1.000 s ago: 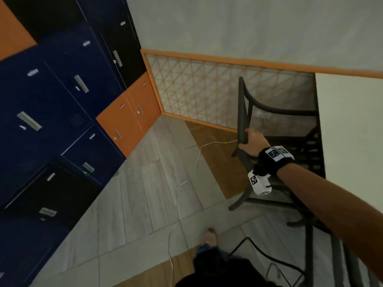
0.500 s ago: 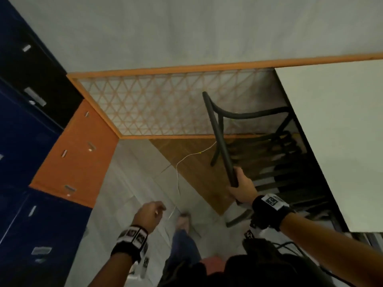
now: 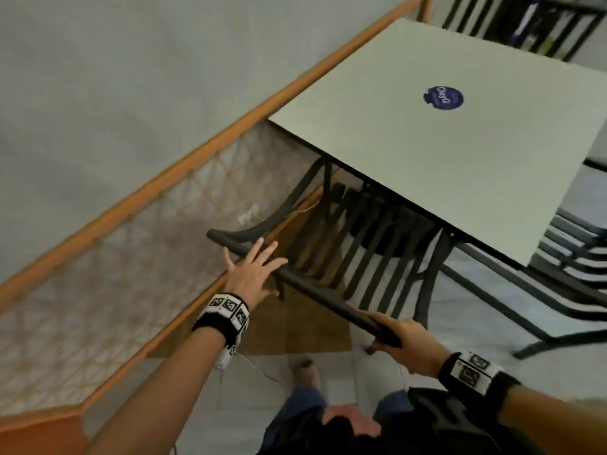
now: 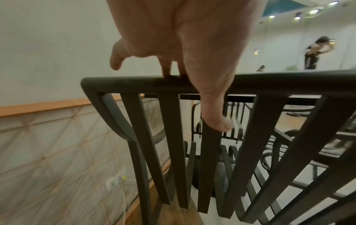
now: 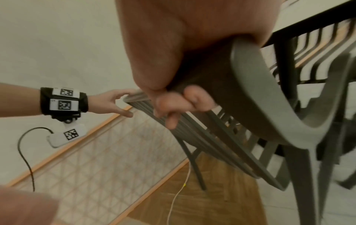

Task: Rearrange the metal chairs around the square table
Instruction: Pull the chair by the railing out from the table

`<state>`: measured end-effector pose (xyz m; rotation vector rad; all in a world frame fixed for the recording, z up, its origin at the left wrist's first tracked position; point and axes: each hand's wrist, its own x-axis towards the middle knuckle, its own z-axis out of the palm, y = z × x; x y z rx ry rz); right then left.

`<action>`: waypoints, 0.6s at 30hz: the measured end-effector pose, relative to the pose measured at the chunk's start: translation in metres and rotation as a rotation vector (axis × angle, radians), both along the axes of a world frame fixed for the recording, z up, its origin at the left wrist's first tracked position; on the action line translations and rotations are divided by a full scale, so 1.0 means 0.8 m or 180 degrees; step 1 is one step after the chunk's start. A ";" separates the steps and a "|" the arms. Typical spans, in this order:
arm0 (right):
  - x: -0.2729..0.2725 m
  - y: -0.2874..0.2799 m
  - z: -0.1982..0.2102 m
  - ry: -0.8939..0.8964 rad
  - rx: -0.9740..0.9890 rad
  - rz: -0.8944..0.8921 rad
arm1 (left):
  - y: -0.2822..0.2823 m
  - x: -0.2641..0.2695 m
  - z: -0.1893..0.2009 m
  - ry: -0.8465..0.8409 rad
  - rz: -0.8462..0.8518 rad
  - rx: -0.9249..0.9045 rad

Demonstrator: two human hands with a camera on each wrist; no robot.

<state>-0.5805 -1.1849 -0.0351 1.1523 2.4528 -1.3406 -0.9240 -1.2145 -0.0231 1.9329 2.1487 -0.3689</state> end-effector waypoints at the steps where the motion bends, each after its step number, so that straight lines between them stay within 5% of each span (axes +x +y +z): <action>1: -0.003 -0.004 0.001 -0.0101 0.0186 -0.0026 | 0.008 -0.010 -0.003 -0.0109 -0.0028 -0.0073; 6: -0.029 -0.014 0.003 -0.0233 0.0510 -0.0157 | 0.042 -0.044 -0.010 -0.0681 -0.0006 -0.0008; 18: -0.079 0.017 -0.009 0.0005 0.0444 -0.0398 | 0.122 -0.101 -0.035 -0.0598 -0.0104 0.0214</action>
